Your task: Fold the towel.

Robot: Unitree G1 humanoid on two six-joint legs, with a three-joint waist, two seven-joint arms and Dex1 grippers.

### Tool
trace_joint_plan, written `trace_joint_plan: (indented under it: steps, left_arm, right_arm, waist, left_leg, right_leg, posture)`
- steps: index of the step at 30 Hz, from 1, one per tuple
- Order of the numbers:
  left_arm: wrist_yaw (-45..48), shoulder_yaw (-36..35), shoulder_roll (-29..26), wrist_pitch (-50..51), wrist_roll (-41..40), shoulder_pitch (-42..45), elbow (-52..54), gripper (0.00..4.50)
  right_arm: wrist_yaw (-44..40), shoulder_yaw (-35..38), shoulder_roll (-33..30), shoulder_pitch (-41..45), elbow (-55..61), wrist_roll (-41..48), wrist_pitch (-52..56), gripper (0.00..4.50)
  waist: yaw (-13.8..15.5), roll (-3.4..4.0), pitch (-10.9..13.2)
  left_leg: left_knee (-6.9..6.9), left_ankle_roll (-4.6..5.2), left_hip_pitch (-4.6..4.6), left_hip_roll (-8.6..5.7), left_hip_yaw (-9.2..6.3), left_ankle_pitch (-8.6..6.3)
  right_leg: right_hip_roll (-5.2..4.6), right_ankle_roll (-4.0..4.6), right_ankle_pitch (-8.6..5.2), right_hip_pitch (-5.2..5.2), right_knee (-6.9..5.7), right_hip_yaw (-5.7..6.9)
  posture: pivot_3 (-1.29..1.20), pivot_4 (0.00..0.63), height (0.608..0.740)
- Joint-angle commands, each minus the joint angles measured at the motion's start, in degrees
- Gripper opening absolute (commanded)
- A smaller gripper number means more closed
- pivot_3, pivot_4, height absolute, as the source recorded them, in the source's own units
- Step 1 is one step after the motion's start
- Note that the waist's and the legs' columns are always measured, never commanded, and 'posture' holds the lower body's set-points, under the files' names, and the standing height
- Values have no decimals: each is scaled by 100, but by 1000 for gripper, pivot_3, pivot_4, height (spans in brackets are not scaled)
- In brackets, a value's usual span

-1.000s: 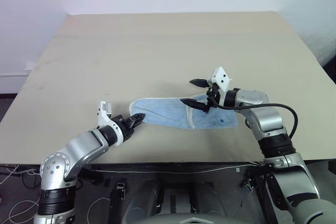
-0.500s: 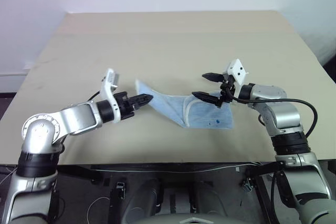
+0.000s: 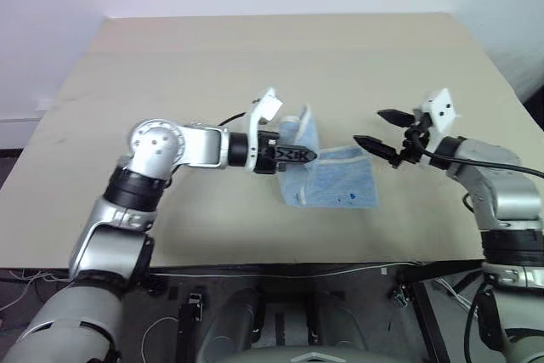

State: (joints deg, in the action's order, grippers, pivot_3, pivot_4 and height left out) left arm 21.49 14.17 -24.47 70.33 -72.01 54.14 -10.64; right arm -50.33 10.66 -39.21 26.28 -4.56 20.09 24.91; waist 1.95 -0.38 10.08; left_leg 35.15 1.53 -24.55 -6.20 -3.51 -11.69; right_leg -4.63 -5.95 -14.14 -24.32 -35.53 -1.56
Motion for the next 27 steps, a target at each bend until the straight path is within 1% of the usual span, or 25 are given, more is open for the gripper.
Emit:
trace_joint_plan:
  steps: [1, 6, 10, 13, 17, 21, 24, 25, 26, 27]
  left_arm:
    - [728, 330, 491, -179, 854, 468, -424, 31]
    - [1420, 625, 1078, -174, 1623, 713, -642, 31]
    - [1835, 997, 1406, -579, 2510, 766, -1002, 31]
    - [2019, 1001, 1585, -613, 2870, 775, -1141, 31]
    - [2255, 884, 1745, -658, 3221, 758, -1266, 31]
    - [2488, 648, 1869, -637, 3324, 757, -1279, 1013]
    - [2609, 498, 1860, -562, 3326, 719, -1045, 2020]
    - [2628, 411, 1834, -529, 3304, 713, -953, 2427]
    - [2619, 336, 1825, -501, 3302, 716, -899, 2713]
    - [2616, 250, 1795, -511, 3306, 720, -833, 3116]
  right_arm:
    - [222, 605, -347, -286, 374, 107, 73, 4500]
    - [537, 1029, -496, -836, 865, 214, 249, 4500]
    - [769, 1243, -434, -1267, 1297, 321, 413, 4500]
    - [914, 1329, -423, -1473, 1555, 378, 524, 4500]
    - [1032, 1416, -461, -1627, 1647, 430, 565, 4500]
    - [1090, 1392, -458, -1637, 1660, 443, 556, 4500]
    - [1109, 1333, -474, -1554, 1596, 446, 539, 4500]
    - [1113, 1299, -478, -1498, 1554, 435, 521, 4500]
    - [1108, 1277, -484, -1450, 1506, 425, 496, 4500]
    - [1097, 1251, -495, -1386, 1446, 413, 477, 4500]
  waist:
    - [24, -1, 1]
    - [8, -3, 3]
    - [21, -3, 3]
    - [18, -3, 3]
    - [27, -3, 3]
    - [28, -4, 3]
    - [27, -4, 3]
    - [19, -4, 3]
    - [15, -4, 3]
    - [14, -4, 3]
  left_leg:
    - [-2, 2, -1, 2, -1, 1]
    - [7, 3, -15, 0, -2, 1]
    - [7, 4, -14, 3, -2, 1]
    - [13, 25, -14, 3, -2, -11]
    - [22, 29, -14, 2, -2, -13]
    - [25, 30, -14, 2, -3, -13]
    - [26, 30, -14, 2, -3, -12]
    - [28, 30, -14, 2, -3, -12]
    - [31, 30, -14, 2, -2, -12]
    - [34, 30, -14, 2, -2, -12]
  right_leg:
    - [2, 0, 0, -1, 1, 4]
    - [-3, -2, 1, -2, 10, 2]
    - [-1, -3, 1, -7, 0, 3]
    - [-1, -2, 1, -8, -8, 3]
    - [-2, -3, 1, -7, -15, 3]
    - [-2, -3, 2, -7, -17, 4]
    - [-2, -4, 2, -7, -20, 5]
    - [-1, -4, 2, -7, -23, 5]
    - [-1, -4, 2, -8, -28, 4]
    - [-1, -4, 1, -9, -33, 4]
  posture:
    - [0, 150, 740]
    - [0, 150, 740]
    - [0, 150, 740]
    - [0, 150, 740]
    - [0, 150, 740]
    - [0, 150, 740]
    - [0, 150, 740]
    - [0, 150, 740]
    - [0, 150, 740]
    - [0, 150, 740]
